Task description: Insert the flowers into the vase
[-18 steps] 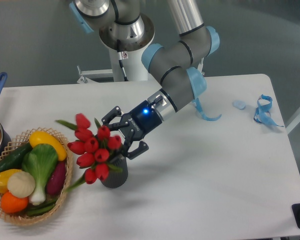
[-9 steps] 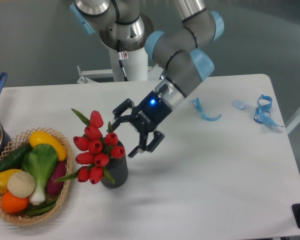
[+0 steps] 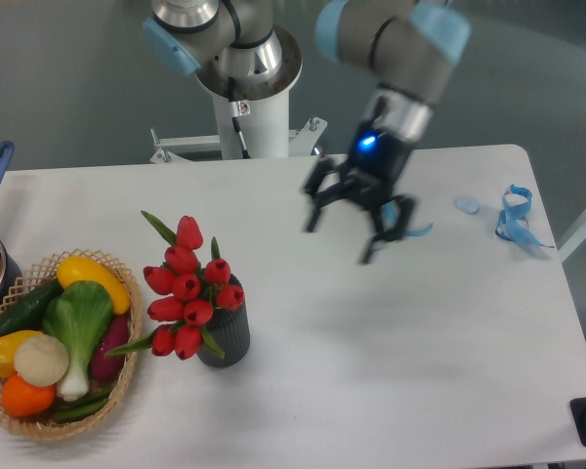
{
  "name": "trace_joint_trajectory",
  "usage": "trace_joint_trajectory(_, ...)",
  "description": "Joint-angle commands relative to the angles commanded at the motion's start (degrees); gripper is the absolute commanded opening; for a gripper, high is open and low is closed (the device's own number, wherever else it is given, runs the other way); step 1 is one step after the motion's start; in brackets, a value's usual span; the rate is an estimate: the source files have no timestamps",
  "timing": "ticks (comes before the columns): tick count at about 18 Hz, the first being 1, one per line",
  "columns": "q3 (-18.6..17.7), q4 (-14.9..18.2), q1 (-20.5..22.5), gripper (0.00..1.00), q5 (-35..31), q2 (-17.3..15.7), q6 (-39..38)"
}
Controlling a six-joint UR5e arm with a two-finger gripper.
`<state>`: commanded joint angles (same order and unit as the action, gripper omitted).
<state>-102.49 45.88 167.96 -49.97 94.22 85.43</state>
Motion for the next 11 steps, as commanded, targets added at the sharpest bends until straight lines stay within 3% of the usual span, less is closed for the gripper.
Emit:
trace_joint_trajectory(2, 0.28, 0.7, 0.35, 1.0, -6.6, -1.93, 0.26)
trace_joint_trajectory(4, 0.62, 1.93, 0.62, 1.0, -11.79, -3.52, 5.94)
trace_joint_trajectory(6, 1.68, 6.48, 1.23, 1.0, -16.19, -4.13, 12.8)
trace_joint_trajectory(9, 3.61, 12.9, 3.25, 1.0, -17.44, -5.1, 21.5)
trace_joint_trajectory(11, 3.18, 14.5, 5.0, 1.0, -18.23, -5.98, 26.7)
